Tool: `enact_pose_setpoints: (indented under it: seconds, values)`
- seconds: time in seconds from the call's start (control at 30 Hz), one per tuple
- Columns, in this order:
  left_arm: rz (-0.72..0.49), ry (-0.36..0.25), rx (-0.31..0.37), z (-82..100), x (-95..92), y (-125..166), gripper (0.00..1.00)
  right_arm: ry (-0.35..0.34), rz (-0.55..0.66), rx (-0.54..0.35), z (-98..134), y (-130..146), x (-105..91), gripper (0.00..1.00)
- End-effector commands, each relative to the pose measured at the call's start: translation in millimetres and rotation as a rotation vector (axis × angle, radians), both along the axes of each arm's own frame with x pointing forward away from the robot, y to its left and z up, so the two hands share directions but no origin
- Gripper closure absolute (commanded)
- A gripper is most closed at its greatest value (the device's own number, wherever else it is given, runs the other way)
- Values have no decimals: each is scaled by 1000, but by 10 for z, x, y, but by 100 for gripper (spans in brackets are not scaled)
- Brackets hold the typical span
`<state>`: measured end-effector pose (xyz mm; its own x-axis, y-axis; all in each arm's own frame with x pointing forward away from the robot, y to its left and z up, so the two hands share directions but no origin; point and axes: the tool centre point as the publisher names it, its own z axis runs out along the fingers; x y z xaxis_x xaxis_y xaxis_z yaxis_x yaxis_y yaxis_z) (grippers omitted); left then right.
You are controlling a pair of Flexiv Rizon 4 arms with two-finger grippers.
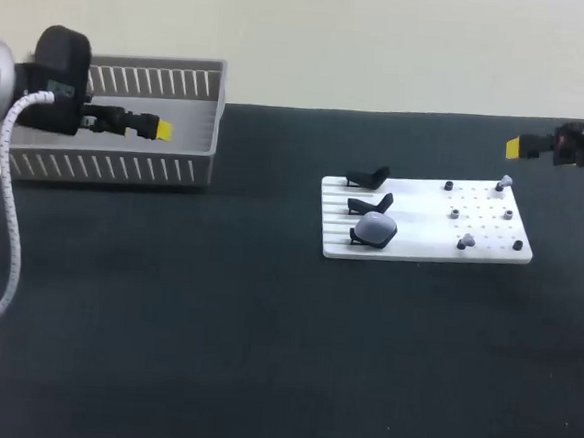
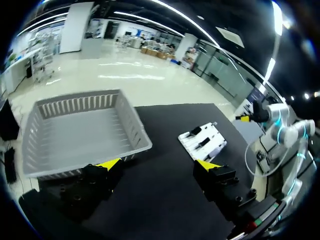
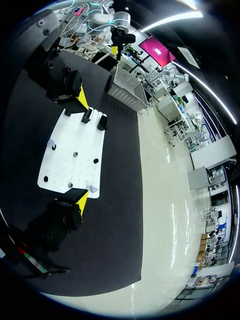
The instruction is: Pick up each earbud case from the left stands, insert the matching earbuds, close the lid, and place the case in the box.
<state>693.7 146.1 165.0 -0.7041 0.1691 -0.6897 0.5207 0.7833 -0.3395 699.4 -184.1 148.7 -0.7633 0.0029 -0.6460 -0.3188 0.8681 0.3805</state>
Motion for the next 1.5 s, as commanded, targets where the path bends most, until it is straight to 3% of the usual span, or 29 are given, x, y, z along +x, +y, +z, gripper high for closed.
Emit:
enact_pose_setpoints:
  seconds: [0.03,0.13,0.4,0.57,0.63,1.03,1.17,1.3,1.5]
  values:
    - [-219,-84,-64,5,-72,-37,0,0,-1,-1,4,-1,-5,0]
    - [-298,-120,-57,-6,-89,-158,0,0,-1,-1,4,-1,-5,0]
    - [-566,-291,13,38,-180,-533,0,0,-1,-1,4,-1,-5,0]
    - [-698,-336,55,-11,-231,-784,0,0,-1,-1,4,-1,-5,0]
    - [-643,-292,106,-57,-175,-879,0,0,-1,-1,4,-1,-5,0]
    - [-643,-292,106,-57,-175,-879,0,0,-1,-1,4,-1,-5,0]
    - [-619,-306,38,-299,-221,-861,0,0,-1,-1,4,-1,-5,0]
    - [-686,-363,-16,-399,-214,-1057,0,0,-1,-1,4,-1,-5,0]
    - [-834,-461,-6,-424,-211,-1305,0,0,-1,-1,4,-1,-5,0]
